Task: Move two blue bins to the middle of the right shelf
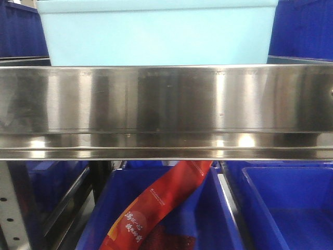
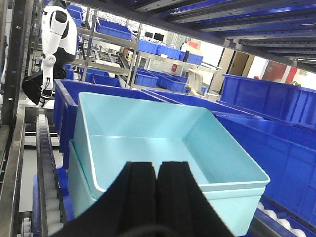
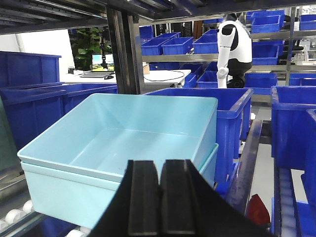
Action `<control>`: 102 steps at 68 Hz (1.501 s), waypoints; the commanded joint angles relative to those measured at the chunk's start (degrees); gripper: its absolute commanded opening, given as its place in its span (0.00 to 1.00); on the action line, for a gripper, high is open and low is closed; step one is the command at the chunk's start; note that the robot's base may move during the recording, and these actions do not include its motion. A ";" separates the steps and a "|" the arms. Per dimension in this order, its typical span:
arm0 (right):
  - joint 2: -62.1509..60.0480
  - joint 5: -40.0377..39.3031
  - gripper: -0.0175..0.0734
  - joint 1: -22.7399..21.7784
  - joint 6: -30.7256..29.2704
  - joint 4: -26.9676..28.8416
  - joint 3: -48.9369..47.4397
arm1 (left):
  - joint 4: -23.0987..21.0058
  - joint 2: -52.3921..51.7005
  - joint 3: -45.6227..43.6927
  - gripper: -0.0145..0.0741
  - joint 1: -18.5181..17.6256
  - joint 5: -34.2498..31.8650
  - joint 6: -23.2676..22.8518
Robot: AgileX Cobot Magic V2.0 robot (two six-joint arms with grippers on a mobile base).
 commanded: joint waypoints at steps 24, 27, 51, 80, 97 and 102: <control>-11.23 -1.34 0.01 -9.31 -26.32 14.13 11.84 | 0.16 -0.31 0.08 0.05 -0.34 -0.93 -0.01; -12.58 -2.37 0.01 -12.71 -29.13 17.65 13.65 | 0.16 -0.31 0.08 0.05 -0.34 -0.93 -0.01; -21.10 -11.50 0.01 -28.70 -39.38 29.84 29.64 | 0.16 -0.31 0.08 0.05 -0.34 -0.93 -0.01; -27.73 -14.58 0.01 -29.46 -37.22 29.84 39.46 | 0.16 -0.30 0.08 0.05 -0.34 -1.06 -0.01; -27.73 -15.89 0.01 -29.46 -37.22 29.84 39.46 | 0.16 -0.30 0.08 0.05 -0.34 -1.06 -0.01; -27.73 -15.25 0.01 -29.46 -37.22 29.84 39.46 | 0.16 -0.30 0.08 0.05 -0.34 -1.06 -0.01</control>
